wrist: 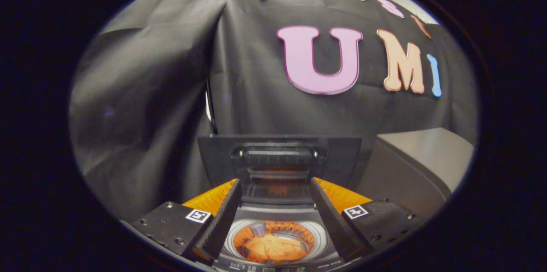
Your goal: Put the clothes into the washing machine and then close the washing machine lid.
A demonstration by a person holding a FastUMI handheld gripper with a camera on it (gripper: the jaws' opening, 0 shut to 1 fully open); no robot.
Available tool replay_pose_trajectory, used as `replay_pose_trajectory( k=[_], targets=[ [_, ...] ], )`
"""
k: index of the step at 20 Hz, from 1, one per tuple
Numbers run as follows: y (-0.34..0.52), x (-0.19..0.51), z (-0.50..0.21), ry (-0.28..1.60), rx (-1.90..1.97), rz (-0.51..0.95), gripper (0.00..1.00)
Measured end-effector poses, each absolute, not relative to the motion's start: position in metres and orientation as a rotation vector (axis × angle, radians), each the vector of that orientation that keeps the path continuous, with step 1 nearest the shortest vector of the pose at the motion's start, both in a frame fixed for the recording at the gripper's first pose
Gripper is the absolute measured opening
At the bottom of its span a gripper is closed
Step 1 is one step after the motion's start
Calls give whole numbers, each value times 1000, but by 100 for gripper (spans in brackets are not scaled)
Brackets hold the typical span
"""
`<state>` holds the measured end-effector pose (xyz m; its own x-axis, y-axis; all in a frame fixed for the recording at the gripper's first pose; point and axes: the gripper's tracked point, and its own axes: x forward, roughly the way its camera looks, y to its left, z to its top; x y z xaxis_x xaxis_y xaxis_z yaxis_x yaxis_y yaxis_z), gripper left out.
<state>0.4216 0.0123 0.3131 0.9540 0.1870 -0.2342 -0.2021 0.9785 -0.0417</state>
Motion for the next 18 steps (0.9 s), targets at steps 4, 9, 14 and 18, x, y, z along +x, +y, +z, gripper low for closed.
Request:
replay_pose_trajectory(
  k=[4, 9, 14, 18],
  targets=[
    [21, 438, 385, 49, -40, 207, 97],
    [21, 461, 435, -50, 13, 191, 96],
    [15, 486, 427, -54, 40, 145, 96],
    [17, 524, 402, -24, 20, 156, 96]
  ],
)
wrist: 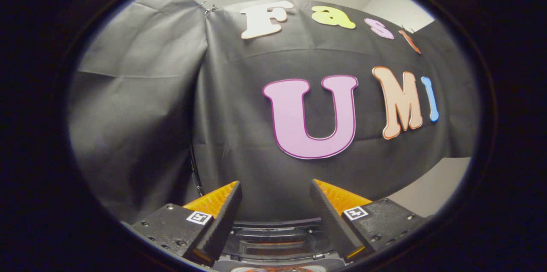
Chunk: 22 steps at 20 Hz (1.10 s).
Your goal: Put the clothes into the washing machine and then close the washing machine lid.
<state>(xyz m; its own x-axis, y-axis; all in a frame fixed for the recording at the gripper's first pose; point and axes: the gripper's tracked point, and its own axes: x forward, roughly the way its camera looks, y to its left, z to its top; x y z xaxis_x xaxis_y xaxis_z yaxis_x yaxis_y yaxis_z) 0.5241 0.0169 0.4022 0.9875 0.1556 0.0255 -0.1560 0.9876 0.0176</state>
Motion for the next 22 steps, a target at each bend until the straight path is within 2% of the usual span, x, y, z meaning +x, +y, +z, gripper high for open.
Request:
replay_pose_trajectory(
  k=[6, 16, 19, 22],
  targets=[
    [37, 554, 373, -18, -6, 162, 96],
    [34, 595, 337, -57, -25, 55, 96],
    [26, 605, 308, 34, -68, 43, 97],
    [26, 599, 308, 8, -34, 38, 98]
  ],
)
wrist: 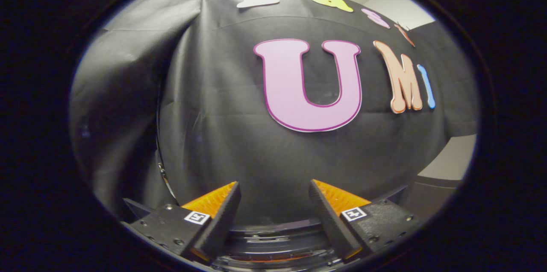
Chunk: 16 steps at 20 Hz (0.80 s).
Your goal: Put the clothes into the washing machine and then close the washing machine lid.
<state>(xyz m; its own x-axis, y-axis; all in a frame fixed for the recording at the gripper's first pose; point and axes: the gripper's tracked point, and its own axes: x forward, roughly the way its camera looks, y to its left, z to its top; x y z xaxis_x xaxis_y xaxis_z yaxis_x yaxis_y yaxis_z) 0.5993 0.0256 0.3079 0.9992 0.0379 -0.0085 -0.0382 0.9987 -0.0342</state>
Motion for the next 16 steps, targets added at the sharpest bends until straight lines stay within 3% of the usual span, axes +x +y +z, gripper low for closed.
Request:
replay_pose_trajectory(
  k=[10, 16],
  targets=[
    [18, 581, 318, -35, -30, 38, 98],
    [19, 574, 308, 77, -47, 33, 98]
  ],
)
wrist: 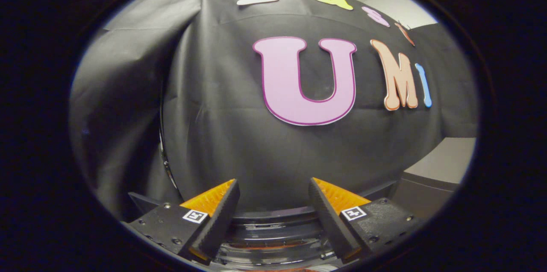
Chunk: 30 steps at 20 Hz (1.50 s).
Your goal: Put the clothes into the washing machine and then close the washing machine lid.
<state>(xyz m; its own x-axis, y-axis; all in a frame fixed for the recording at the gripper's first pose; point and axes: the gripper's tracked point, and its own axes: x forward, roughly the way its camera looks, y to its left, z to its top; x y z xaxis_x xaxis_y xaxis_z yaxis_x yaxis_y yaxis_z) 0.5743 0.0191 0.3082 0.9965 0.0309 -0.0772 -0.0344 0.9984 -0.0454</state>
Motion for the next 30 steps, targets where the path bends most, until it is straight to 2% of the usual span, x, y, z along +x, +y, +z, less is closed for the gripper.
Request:
replay_pose_trajectory(
  k=[30],
  targets=[
    [9, 519, 314, 29, -42, 64, 98]
  ],
)
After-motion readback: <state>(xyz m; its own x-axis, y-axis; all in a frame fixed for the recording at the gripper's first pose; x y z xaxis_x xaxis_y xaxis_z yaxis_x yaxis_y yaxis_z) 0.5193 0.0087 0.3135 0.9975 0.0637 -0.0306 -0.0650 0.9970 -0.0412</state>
